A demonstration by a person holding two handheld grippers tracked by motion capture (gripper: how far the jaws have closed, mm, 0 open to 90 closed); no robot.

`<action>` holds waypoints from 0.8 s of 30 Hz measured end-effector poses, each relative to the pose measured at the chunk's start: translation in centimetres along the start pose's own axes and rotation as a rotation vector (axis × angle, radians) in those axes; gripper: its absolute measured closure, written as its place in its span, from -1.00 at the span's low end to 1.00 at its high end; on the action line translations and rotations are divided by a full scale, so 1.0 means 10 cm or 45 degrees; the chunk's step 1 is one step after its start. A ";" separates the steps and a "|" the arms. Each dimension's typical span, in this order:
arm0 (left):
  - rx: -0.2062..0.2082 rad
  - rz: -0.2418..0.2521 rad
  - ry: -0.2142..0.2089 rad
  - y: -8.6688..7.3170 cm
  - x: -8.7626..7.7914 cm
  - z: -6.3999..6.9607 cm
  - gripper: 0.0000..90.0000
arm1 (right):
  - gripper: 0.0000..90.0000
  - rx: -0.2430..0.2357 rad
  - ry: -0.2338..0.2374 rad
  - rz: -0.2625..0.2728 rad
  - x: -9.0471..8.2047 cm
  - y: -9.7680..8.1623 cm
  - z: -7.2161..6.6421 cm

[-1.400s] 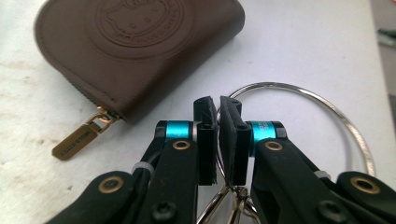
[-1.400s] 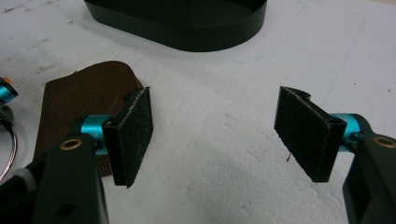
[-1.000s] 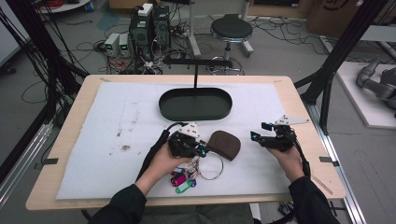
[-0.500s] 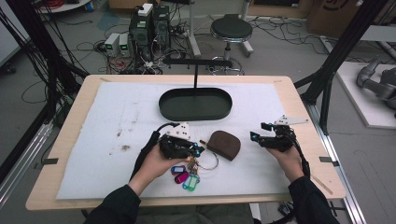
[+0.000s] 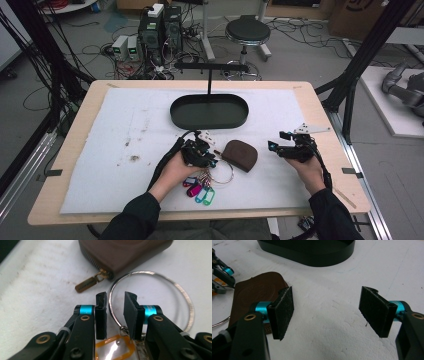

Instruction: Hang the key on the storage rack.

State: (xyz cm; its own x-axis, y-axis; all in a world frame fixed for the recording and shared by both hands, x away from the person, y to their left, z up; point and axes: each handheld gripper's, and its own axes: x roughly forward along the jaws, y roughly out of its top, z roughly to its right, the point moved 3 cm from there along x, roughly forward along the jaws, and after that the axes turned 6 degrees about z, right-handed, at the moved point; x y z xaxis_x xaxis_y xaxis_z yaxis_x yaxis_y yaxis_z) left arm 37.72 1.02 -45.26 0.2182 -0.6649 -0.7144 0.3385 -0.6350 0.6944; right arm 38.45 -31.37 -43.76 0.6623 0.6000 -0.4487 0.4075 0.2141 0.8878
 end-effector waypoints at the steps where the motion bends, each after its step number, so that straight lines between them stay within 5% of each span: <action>1: 0.004 -0.008 0.009 0.01 -0.01 0.00 0.65 | -0.36 -0.001 0.002 0.003 0.00 0.00 0.00; 9: 0.051 -0.034 0.009 0.01 -0.03 0.10 0.90 | -0.36 0.002 0.006 0.007 -0.01 0.00 0.00; 18: 0.014 0.156 -0.114 0.00 -0.21 0.07 0.91 | -0.36 0.004 0.004 0.002 -0.01 0.00 0.00; 24: 0.075 0.265 -0.197 0.01 -0.38 0.13 0.91 | -0.36 0.002 0.005 0.006 -0.01 0.00 0.00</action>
State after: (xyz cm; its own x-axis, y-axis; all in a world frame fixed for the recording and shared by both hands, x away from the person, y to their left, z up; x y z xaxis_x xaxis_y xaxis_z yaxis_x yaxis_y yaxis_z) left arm 35.74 3.01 -42.39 0.1338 -0.8329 -0.5370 0.2458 -0.4971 0.8322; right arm 38.44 -31.42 -43.71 0.6619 0.6038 -0.4442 0.4057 0.2098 0.8896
